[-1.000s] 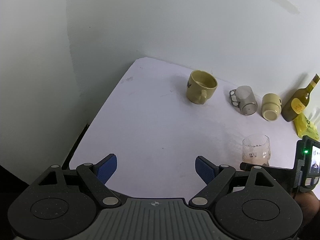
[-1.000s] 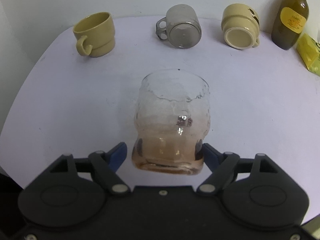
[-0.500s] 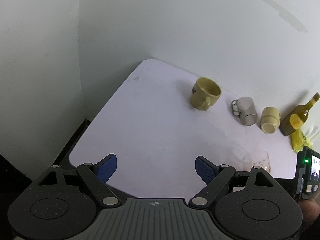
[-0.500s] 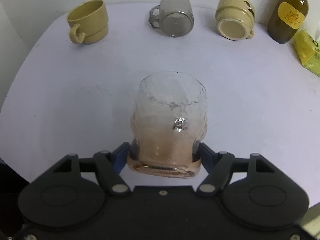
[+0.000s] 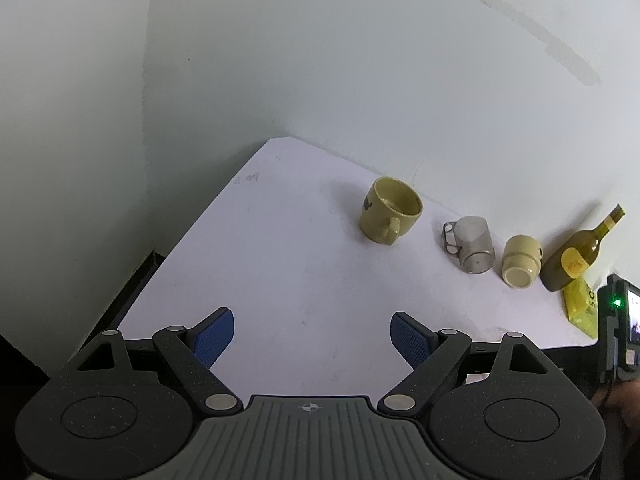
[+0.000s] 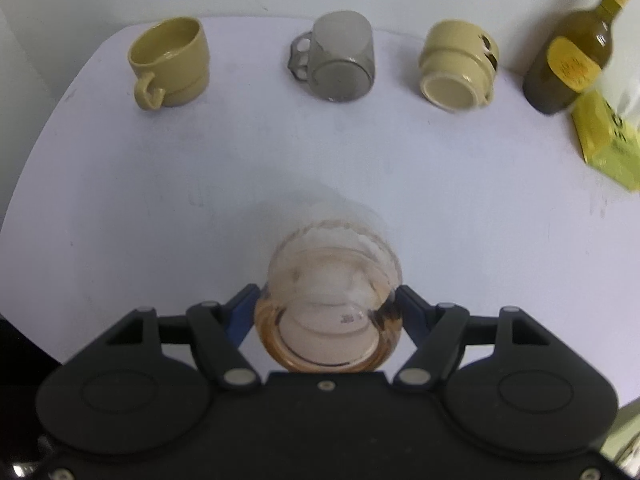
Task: Flip cup upright
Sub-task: 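Rotate the right tool to turn the tumbler's open rim upward, then lower the tumbler onto the table and open the right tool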
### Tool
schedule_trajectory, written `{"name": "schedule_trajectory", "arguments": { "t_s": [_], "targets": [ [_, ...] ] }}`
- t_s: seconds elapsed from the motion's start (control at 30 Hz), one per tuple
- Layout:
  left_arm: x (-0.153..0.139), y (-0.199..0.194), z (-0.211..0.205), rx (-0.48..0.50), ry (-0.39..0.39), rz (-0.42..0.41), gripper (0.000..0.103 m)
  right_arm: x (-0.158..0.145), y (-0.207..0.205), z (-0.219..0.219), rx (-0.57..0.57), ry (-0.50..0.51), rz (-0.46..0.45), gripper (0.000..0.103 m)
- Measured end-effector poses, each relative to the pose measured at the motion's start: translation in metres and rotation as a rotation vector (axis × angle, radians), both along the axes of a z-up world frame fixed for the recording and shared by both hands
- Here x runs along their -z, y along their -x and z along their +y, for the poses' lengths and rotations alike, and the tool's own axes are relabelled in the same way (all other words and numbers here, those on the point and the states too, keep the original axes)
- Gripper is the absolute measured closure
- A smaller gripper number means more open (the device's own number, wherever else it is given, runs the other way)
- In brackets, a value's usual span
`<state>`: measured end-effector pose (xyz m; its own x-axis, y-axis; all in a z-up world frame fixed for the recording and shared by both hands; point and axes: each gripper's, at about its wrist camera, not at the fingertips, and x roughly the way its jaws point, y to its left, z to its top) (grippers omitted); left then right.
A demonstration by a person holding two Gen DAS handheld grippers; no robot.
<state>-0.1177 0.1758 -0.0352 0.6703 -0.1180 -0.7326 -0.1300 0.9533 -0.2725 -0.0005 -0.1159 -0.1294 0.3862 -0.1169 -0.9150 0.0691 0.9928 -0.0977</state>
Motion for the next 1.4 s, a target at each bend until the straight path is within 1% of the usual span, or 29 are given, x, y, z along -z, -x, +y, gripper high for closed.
{"name": "schedule_trajectory", "arguments": {
  "t_s": [0.07, 0.2, 0.33, 0.5, 0.57, 0.6, 0.63, 0.67, 0.73, 0.83, 0.97, 1.03, 1.1, 1.13, 1.2, 1.4],
  "targets": [
    [-0.003, 0.001, -0.001, 0.003, 0.007, -0.007, 0.019, -0.003, -0.011, 0.000, -0.026, 0.003, 0.007, 0.032],
    [-0.005, 0.001, -0.005, 0.011, 0.012, -0.012, 0.018, 0.000, -0.031, -0.003, -0.032, -0.003, 0.027, 0.032],
    [-0.007, 0.003, -0.010, 0.029, 0.017, -0.013, 0.018, -0.003, -0.046, -0.007, -0.031, -0.015, 0.024, 0.032],
    [-0.006, 0.004, -0.016, 0.040, 0.022, -0.007, 0.018, -0.003, -0.053, -0.008, -0.039, -0.015, 0.001, 0.032],
    [-0.005, 0.004, -0.018, 0.042, 0.021, -0.004, 0.018, -0.004, -0.053, -0.007, -0.050, 0.007, -0.007, 0.032],
    [-0.005, 0.003, -0.018, 0.042, 0.020, -0.004, 0.018, -0.008, -0.052, -0.005, -0.067, 0.033, -0.030, 0.032],
    [-0.005, 0.003, -0.019, 0.041, 0.019, -0.005, 0.018, -0.015, -0.050, -0.004, -0.086, 0.042, -0.069, 0.031],
    [-0.005, 0.003, -0.019, 0.041, 0.019, -0.006, 0.018, -0.019, -0.049, -0.005, -0.091, 0.040, -0.086, 0.029],
    [-0.005, 0.003, -0.021, 0.044, 0.021, -0.007, 0.018, -0.038, -0.041, -0.012, -0.089, -0.014, -0.145, 0.027],
    [-0.004, 0.001, -0.024, 0.047, 0.021, -0.005, 0.018, -0.043, -0.033, -0.016, -0.103, -0.035, -0.159, 0.024],
    [-0.004, -0.001, -0.025, 0.050, 0.018, -0.004, 0.018, -0.029, -0.025, -0.017, -0.116, -0.009, -0.120, 0.025],
    [-0.004, -0.001, -0.025, 0.052, 0.011, -0.003, 0.018, -0.016, -0.024, -0.019, -0.094, -0.027, -0.073, 0.030],
    [-0.004, -0.001, -0.026, 0.055, 0.008, -0.003, 0.018, -0.011, -0.024, -0.020, -0.087, -0.047, -0.068, 0.036],
    [-0.004, 0.000, -0.026, 0.056, 0.007, -0.003, 0.018, -0.009, -0.025, -0.020, -0.081, -0.062, -0.069, 0.036],
    [-0.003, 0.001, -0.026, 0.062, 0.002, 0.000, 0.018, -0.008, -0.028, -0.017, -0.076, -0.050, -0.068, 0.035],
    [-0.002, 0.005, -0.022, 0.053, 0.007, 0.004, 0.018, -0.005, -0.045, -0.007, -0.064, -0.013, -0.110, 0.036]
  ]
}}
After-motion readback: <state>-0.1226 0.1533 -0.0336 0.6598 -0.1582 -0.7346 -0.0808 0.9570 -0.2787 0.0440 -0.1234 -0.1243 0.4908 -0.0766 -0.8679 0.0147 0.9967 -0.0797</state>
